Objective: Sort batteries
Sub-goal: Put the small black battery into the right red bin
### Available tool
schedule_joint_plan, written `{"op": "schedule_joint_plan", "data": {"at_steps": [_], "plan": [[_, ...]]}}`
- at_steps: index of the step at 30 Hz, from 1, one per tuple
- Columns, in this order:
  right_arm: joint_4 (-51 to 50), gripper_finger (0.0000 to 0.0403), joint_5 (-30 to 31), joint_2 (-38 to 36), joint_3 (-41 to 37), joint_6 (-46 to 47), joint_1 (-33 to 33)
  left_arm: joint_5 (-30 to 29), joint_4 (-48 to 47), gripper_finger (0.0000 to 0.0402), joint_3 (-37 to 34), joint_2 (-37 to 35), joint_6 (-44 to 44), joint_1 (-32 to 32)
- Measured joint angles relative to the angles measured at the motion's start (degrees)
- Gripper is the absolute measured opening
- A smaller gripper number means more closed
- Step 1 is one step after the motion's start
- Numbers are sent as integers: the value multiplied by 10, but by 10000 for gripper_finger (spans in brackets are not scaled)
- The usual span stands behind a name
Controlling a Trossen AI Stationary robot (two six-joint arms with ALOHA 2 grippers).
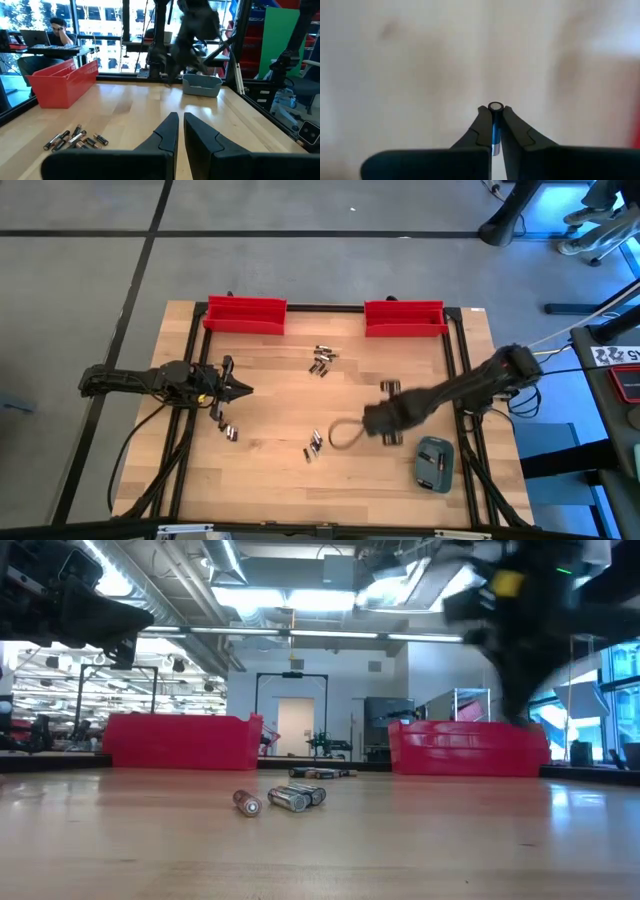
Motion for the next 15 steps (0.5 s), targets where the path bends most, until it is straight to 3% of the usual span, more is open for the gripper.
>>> {"op": "schedule_joint_plan", "data": {"at_steps": [3, 7, 11, 15], "plan": [[15, 11, 46, -59, 9, -55, -83, 0, 0, 20, 0, 0, 4, 0], [95, 11, 52, -122, 9, -111, -264, 0, 0, 20, 0, 0, 11, 0], [182, 11, -48, -118, 10, -113, -457, 0, 0, 20, 0, 0, 11, 0], [241, 11, -138, -69, 10, -78, -580, 0, 0, 20, 0, 0, 11, 0]]}}
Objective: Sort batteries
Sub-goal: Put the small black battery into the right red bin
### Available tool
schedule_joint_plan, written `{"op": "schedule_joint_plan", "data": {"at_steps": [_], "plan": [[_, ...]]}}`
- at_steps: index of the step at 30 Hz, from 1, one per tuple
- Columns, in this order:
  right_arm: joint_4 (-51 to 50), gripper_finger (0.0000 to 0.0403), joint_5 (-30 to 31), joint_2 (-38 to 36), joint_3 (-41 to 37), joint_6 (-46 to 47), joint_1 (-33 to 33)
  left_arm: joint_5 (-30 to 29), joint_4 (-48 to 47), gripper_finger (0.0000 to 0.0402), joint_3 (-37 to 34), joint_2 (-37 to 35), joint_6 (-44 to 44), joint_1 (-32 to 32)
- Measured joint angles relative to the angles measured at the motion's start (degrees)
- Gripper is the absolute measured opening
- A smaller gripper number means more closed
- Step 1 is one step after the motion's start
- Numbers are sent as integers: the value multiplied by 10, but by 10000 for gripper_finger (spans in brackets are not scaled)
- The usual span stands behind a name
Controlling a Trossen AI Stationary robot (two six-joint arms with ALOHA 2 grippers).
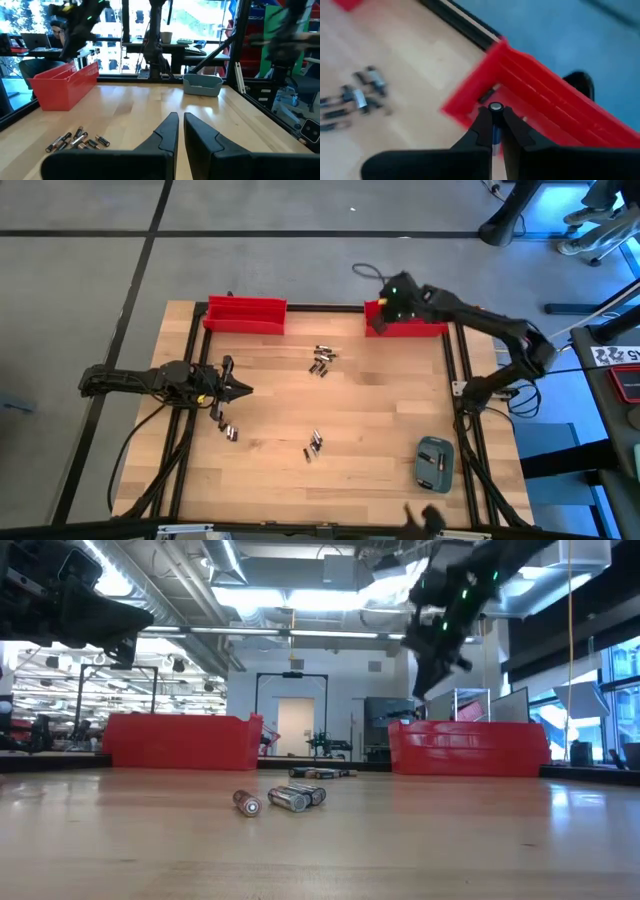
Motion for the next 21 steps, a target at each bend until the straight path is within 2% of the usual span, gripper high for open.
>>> {"op": "schedule_joint_plan", "data": {"at_steps": [2, 5, 12, 21], "plan": [[7, 11, -27, 29, 0, 10, -37, 0, 0, 20, 0, 0, 0, 0], [3, 11, -34, 67, 0, 15, -69, 0, 0, 20, 0, 0, 0, 0], [9, 11, -6, 120, 0, 14, -80, 0, 0, 20, 0, 0, 0, 0], [5, 81, -10, 136, 0, 17, -80, 0, 0, 20, 0, 0, 0, 0]]}}
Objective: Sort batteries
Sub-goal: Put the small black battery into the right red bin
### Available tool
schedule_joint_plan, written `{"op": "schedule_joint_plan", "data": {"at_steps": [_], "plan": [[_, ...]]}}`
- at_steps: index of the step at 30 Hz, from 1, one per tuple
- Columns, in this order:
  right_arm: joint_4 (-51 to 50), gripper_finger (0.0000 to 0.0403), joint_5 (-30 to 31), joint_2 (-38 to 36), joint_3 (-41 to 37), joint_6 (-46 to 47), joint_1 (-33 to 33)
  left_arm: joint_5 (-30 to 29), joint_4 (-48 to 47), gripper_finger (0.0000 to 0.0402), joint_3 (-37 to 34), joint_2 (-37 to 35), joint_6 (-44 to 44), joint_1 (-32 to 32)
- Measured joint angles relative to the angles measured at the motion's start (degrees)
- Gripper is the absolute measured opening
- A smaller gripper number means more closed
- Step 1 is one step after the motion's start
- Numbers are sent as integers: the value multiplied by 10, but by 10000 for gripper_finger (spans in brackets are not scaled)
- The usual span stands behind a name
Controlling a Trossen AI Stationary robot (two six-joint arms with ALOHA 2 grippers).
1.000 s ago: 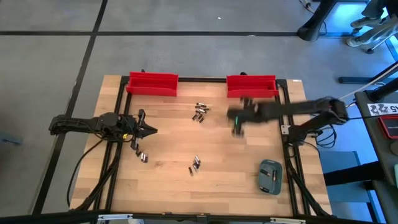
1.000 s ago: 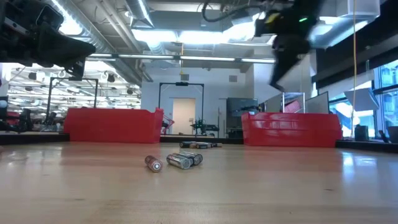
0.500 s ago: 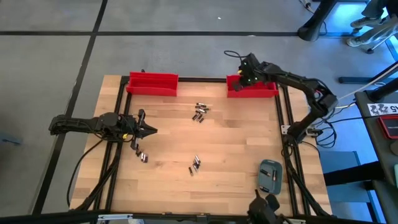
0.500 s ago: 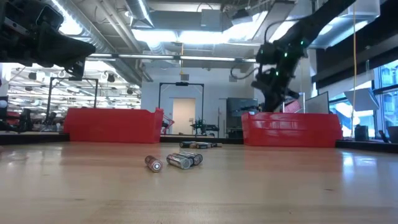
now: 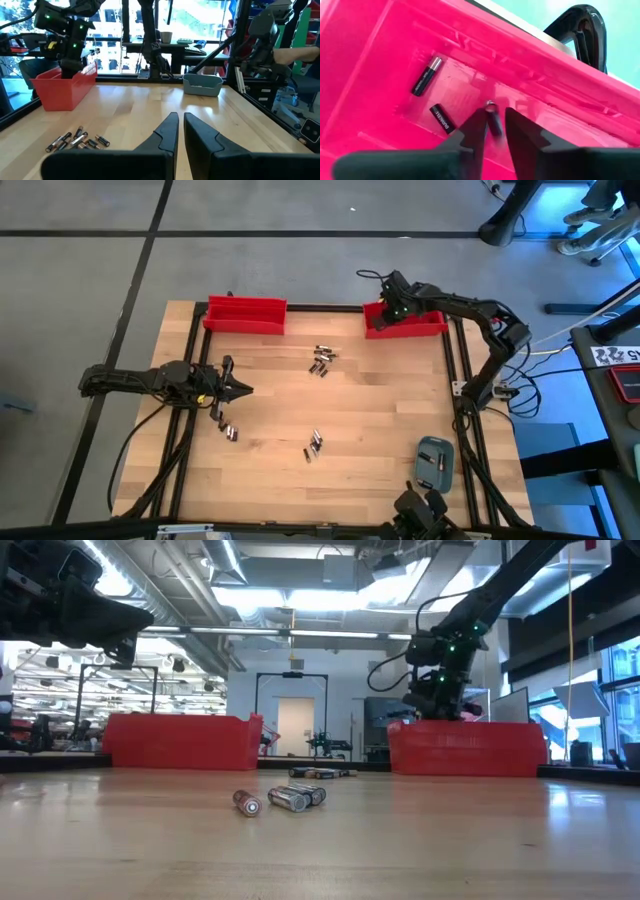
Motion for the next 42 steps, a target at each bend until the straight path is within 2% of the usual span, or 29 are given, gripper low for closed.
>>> {"op": "schedule_joint_plan", "data": {"at_steps": [5, 13, 17, 21, 24, 32, 37, 42], "plan": [[-1, 113, 12, -27, 0, -18, 0, 0, 0, 20, 0, 0, 0, 0], [-29, 121, 37, -120, 0, -44, 12, 0, 0, 20, 0, 0, -13, 0], [-34, 121, 59, -164, 0, -53, 59, 0, 0, 20, 0, 0, -14, 0], [-25, 122, 76, -179, 0, -53, 143, 0, 0, 20, 0, 0, -15, 0], [4, 122, 87, -175, -4, -48, 214, 0, 0, 20, 0, 0, -15, 0], [209, 122, 90, -134, -70, -35, 374, 0, 0, 20, 0, 0, -15, 0], [324, 122, 90, -81, -92, -35, 437, 0, 0, 20, 0, 0, -15, 0], [371, 122, 79, -31, -92, -34, 467, 0, 0, 20, 0, 0, -15, 0]]}}
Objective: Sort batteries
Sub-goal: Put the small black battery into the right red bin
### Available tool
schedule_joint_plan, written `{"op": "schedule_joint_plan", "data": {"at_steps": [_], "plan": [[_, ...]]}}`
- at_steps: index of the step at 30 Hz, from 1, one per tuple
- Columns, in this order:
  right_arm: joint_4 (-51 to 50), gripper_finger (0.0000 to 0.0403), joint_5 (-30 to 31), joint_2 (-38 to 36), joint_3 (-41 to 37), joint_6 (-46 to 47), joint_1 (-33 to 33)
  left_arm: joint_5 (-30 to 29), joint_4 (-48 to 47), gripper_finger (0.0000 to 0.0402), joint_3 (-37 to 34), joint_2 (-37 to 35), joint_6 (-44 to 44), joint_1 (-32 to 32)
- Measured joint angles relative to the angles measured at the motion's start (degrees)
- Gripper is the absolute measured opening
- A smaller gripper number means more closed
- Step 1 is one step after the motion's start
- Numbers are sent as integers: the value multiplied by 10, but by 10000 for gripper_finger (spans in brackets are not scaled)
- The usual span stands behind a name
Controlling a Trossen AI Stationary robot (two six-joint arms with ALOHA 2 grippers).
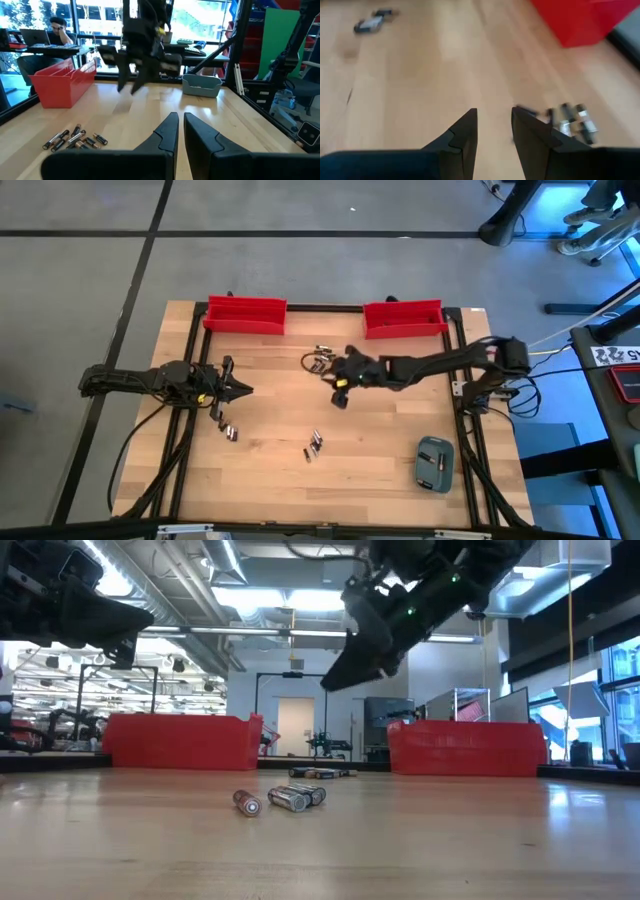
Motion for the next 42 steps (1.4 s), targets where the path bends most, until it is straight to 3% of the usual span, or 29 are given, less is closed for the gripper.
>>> {"op": "schedule_joint_plan", "data": {"at_steps": [6, 10, 16, 21, 25, 34, 42], "plan": [[72, 122, -52, 41, -1, 1, 8, 0, 0, 20, 0, 0, 0, 0], [125, 122, -52, 67, -1, 4, 7, 0, 0, 20, 0, 0, 0, 0], [124, 122, -54, 78, 0, -12, 6, 0, 0, 20, 0, 0, 0, 0], [102, 126, -128, 79, 15, -29, 8, 0, 0, 20, 0, 0, 0, 0], [72, 156, -157, 79, 34, -87, 34, 0, 0, 20, 0, 0, 0, 0], [81, 254, -159, 86, 50, -148, 111, -1, 0, 20, 0, 0, 0, 0], [92, 301, -109, 102, 51, -149, 160, -19, 3, 20, 0, 0, 0, 0]]}}
